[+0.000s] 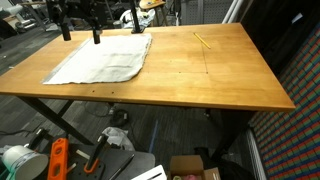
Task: Fold the towel in half
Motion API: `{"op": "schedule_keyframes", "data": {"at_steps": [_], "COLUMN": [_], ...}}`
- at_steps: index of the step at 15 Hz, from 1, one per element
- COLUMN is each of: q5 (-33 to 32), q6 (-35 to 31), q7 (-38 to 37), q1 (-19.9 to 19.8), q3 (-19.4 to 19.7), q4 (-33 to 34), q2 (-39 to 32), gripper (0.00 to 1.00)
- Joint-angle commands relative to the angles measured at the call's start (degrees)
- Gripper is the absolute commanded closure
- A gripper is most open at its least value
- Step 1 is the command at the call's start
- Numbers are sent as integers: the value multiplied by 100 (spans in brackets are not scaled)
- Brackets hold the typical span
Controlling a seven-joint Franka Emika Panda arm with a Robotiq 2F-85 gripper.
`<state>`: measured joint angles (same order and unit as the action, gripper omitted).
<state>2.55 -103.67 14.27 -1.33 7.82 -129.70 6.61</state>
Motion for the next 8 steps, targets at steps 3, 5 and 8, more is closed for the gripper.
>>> {"op": "schedule_keyframes", "data": {"at_steps": [3,5,8], "q5": [505,456,552], "q6": [-787,-1126,-1629], "q7": [-287,-301,-355], "q1": [-268,-348,-444], "q3": [-15,-16,-34], "q4": [299,294,332], "q2": [-714,-935,-1256], "gripper": [0,0,0]}}
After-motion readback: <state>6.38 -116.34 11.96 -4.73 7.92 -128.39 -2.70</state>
